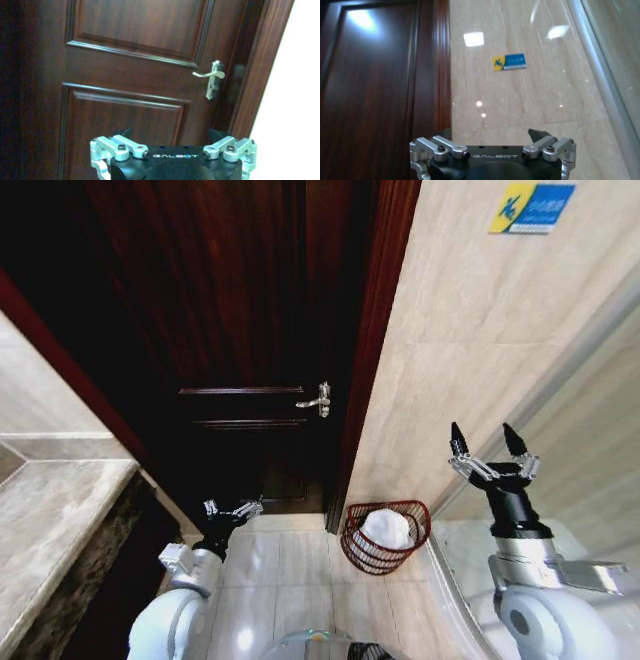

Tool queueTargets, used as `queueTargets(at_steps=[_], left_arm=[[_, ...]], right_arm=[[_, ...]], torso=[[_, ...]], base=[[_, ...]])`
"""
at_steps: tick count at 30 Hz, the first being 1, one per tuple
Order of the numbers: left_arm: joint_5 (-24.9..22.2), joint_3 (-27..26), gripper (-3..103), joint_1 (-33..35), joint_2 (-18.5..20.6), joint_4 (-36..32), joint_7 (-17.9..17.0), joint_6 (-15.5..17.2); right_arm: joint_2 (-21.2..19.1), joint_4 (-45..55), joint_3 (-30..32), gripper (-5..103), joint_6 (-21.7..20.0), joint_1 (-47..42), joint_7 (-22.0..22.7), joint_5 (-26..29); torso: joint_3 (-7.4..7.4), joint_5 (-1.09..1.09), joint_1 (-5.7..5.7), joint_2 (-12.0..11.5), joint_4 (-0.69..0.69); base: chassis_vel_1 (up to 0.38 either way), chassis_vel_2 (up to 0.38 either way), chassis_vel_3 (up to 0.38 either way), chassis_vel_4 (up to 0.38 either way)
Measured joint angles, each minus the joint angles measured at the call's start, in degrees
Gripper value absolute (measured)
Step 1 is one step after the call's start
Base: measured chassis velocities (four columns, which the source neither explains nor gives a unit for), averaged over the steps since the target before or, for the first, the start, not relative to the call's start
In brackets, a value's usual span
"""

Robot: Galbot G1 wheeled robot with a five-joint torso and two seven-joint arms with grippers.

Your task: Discard the used towel into the hamper.

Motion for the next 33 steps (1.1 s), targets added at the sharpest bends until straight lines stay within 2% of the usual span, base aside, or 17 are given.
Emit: queueTargets(at_steps=[2,4,7,10,11,12,15,17,33], left_arm=[[0.0,0.0,100,0.0,0.0,0.0,0.0,0.0],[0.0,0.0,100,0.0,0.0,0.0,0.0,0.0],[0.0,0.0,100,0.0,0.0,0.0,0.0,0.0],[0.0,0.0,100,0.0,0.0,0.0,0.0,0.0],[0.0,0.0,100,0.0,0.0,0.0,0.0,0.0],[0.0,0.0,100,0.0,0.0,0.0,0.0,0.0],[0.0,0.0,100,0.0,0.0,0.0,0.0,0.0],[0.0,0.0,100,0.0,0.0,0.0,0.0,0.0],[0.0,0.0,100,0.0,0.0,0.0,0.0,0.0]], right_arm=[[-0.1,-0.1,0.1,100,0.0,0.0,0.1,0.1],[-0.2,-0.4,-0.1,100,0.6,0.3,1.1,0.1],[-0.3,-0.8,-0.1,100,1.0,0.4,1.4,0.1],[-0.5,-0.8,-0.1,100,1.3,0.5,1.8,0.1],[-0.5,-0.8,-0.1,100,1.3,0.5,1.8,0.1],[-0.5,-0.8,-0.1,100,1.4,0.6,2.1,0.1],[-0.4,-0.7,-0.1,100,1.5,0.6,2.2,0.3],[-0.3,-0.7,-0.1,100,1.5,0.5,2.0,0.5],[0.3,-0.2,0.7,100,2.4,-0.6,0.2,1.0]], torso=[[-0.02,0.13,-0.02,0.0,0.02],[-0.02,0.03,-0.02,0.0,0.01],[-0.02,0.13,-0.02,-0.1,0.0],[-0.02,0.03,-0.01,-0.1,0.0],[-0.02,0.03,-0.01,-0.1,0.0],[-0.04,0.12,-0.02,-0.1,0.01],[-0.07,0.05,-0.06,-0.1,0.0],[-0.06,0.11,-0.06,-0.1,0.01],[-0.07,0.08,-0.05,-0.1,0.01]], base=[[0.212,-0.208,-0.188,0.23],[0.198,-0.193,-0.182,0.195],[0.193,-0.185,-0.19,0.177],[0.174,-0.192,-0.196,0.183],[0.174,-0.17,-0.187,0.183],[0.187,-0.17,-0.143,0.125],[0.083,-0.104,-0.108,0.113],[0.031,-0.047,-0.045,0.032],[-0.021,-0.012,-0.007,-0.023]])
